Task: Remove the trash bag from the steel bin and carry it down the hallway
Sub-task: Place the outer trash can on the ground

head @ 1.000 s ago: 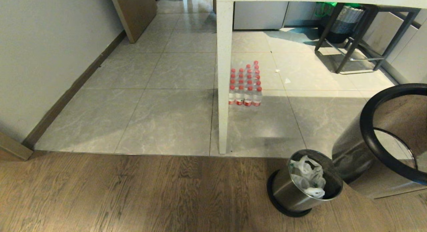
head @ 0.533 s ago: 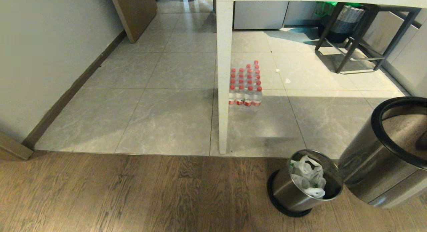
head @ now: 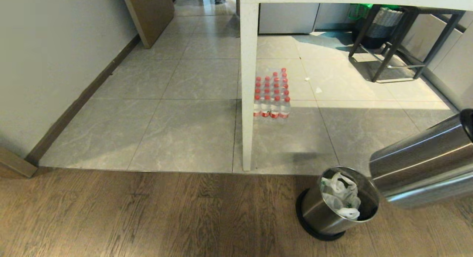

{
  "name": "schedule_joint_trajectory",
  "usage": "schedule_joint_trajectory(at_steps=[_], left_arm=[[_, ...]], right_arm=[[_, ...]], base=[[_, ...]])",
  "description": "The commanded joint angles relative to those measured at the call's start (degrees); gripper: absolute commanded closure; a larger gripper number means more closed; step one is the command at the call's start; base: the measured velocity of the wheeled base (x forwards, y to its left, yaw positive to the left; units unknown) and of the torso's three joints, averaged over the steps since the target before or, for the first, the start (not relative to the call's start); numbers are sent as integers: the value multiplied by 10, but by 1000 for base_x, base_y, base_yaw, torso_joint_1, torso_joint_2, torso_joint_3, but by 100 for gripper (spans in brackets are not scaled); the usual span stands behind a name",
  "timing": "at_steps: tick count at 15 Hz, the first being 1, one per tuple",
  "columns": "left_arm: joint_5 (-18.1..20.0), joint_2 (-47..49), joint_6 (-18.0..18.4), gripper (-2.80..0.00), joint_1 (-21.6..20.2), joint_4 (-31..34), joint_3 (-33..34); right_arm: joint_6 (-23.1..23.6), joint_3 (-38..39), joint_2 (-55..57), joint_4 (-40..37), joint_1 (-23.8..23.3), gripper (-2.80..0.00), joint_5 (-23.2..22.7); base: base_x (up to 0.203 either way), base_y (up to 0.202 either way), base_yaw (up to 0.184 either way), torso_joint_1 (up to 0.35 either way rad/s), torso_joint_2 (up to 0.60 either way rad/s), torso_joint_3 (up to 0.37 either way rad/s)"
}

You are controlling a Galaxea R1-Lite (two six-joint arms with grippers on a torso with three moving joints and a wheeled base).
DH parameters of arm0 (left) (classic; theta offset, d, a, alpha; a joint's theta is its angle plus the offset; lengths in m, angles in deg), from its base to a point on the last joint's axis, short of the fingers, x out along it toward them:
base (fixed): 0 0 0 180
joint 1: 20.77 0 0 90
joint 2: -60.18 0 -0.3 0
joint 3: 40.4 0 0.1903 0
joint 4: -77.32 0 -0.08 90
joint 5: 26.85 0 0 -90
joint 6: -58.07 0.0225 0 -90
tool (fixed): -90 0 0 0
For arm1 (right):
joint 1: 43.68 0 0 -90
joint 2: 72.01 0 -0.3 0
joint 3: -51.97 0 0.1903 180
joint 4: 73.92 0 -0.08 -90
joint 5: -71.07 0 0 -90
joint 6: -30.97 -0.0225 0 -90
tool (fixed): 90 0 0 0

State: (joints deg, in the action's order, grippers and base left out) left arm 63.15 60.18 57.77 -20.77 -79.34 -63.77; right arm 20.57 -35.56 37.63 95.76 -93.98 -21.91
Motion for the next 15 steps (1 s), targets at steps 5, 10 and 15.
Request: schedule_joint_trajectory(at_steps=[5, 10, 15], left_arm=[[0, 1, 0, 0, 0, -1, 0], [0, 0, 0, 0, 0, -1, 0], [0, 0, 0, 0, 0, -1, 0]], right_arm=[[52, -33, 25, -11, -53, 0, -50], [49, -10, 122, -3, -51, 0, -56], [58, -17, 229, 104, -51, 0, -59]], base=[[0, 0, 0, 0, 0, 0], [0, 0, 0, 0, 0, 0], [0, 0, 0, 0, 0, 0]])
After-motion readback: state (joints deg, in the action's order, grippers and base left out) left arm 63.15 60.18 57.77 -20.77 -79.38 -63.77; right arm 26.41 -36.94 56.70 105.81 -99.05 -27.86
